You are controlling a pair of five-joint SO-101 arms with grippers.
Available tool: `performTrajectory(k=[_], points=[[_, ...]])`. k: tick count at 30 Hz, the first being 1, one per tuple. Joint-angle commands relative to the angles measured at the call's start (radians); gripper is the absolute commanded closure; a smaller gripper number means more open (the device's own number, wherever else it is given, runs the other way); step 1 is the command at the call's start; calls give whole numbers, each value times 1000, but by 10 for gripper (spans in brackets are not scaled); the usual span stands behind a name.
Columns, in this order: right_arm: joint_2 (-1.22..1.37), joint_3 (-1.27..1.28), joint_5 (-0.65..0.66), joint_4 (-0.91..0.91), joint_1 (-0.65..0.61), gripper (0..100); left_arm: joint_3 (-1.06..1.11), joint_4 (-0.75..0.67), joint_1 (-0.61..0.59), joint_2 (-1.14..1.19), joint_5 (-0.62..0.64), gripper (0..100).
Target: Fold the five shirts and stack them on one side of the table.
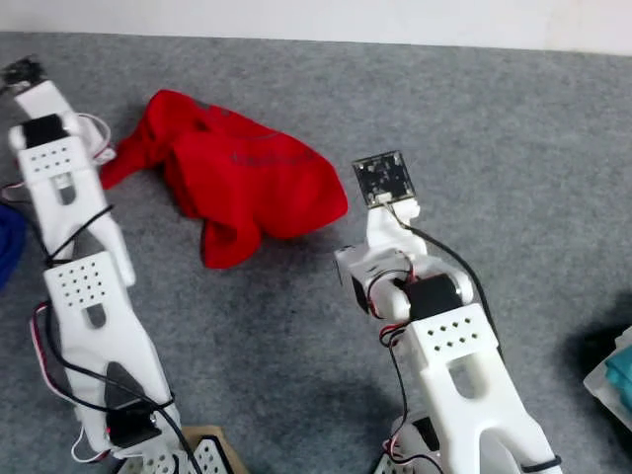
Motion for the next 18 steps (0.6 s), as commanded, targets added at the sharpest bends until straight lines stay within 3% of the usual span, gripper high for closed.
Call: performTrajectory(k=[1,8,12,18], points=[[1,-4,14,-18,-13,761,-59,-43,48,35,-2,890],[2,22,15,-21,-13,761,-85,-48,44,93,2,761],[2,24,15,-21,-13,761,-85,-54,42,113,0,813],[2,25,15,-22,-13,761,-85,-69,56,142,0,999]])
